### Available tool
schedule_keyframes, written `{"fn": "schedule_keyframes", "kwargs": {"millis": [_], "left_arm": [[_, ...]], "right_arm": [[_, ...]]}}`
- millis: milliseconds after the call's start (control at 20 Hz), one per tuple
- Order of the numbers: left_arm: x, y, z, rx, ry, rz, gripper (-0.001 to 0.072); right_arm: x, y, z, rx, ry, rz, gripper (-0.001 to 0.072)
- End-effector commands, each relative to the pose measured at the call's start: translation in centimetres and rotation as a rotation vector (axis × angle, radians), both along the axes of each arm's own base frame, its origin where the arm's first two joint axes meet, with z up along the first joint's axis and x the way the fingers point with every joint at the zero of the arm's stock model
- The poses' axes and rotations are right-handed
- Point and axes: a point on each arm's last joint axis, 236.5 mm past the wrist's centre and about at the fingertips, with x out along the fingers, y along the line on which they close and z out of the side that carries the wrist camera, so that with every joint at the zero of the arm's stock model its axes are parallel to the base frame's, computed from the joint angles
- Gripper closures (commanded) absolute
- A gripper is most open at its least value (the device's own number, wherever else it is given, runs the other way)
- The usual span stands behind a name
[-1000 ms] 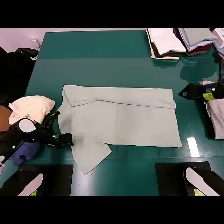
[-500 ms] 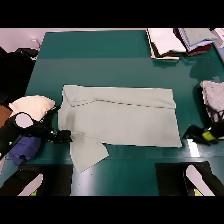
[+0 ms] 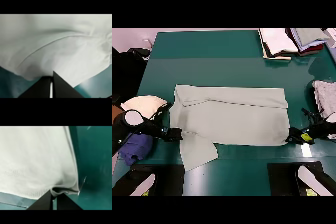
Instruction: Fold the shirts.
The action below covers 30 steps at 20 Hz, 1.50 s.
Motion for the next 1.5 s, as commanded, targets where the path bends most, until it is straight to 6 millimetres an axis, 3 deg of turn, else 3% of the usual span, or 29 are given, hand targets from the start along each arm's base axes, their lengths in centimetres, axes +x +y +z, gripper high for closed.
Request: {"fn": "schedule_keyframes", "kwargs": {"millis": [0,150,300,400,550,700,950,1150,1450], "left_arm": [[-0.6,0.6,0.4,0.029,0.020,-0.031,0.0681],[-1.0,0.6,1.2,0.026,0.005,-0.039,0.0681],[-1.0,0.5,3.7,0.013,-0.095,-0.011,0.0682],[-0.2,0.7,5.1,0.022,-0.150,-0.017,0.0682],[3.2,1.3,7.4,0.054,-0.264,-0.009,0.0681],[8.2,2.1,8.5,0.105,-0.344,-0.017,0.0681],[17.8,1.6,7.7,0.128,-0.421,-0.042,0.0679],[23.6,1.3,6.4,0.140,-0.452,-0.042,0.0678],[28.0,1.6,6.2,0.150,-0.547,0.013,0.0678]], "right_arm": [[1.8,0.7,1.6,-0.027,-0.093,0.060,0.0697],[0.6,0.2,3.8,-0.075,-0.119,0.109,0.0697],[-1.8,-1.2,5.3,-0.165,-0.114,0.157,0.0697],[-1.2,-1.7,6.1,-0.205,-0.173,0.147,0.0698],[1.8,-2.6,7.8,-0.247,-0.272,0.120,0.0698],[5.8,-4.0,9.0,-0.256,-0.296,0.107,0.0698],[13.1,-4.2,9.0,-0.230,-0.318,0.144,0.0699],[18.7,-2.7,8.2,-0.221,-0.326,0.177,0.0698],[24.6,-1.8,7.9,-0.219,-0.354,0.207,0.0696]]}}
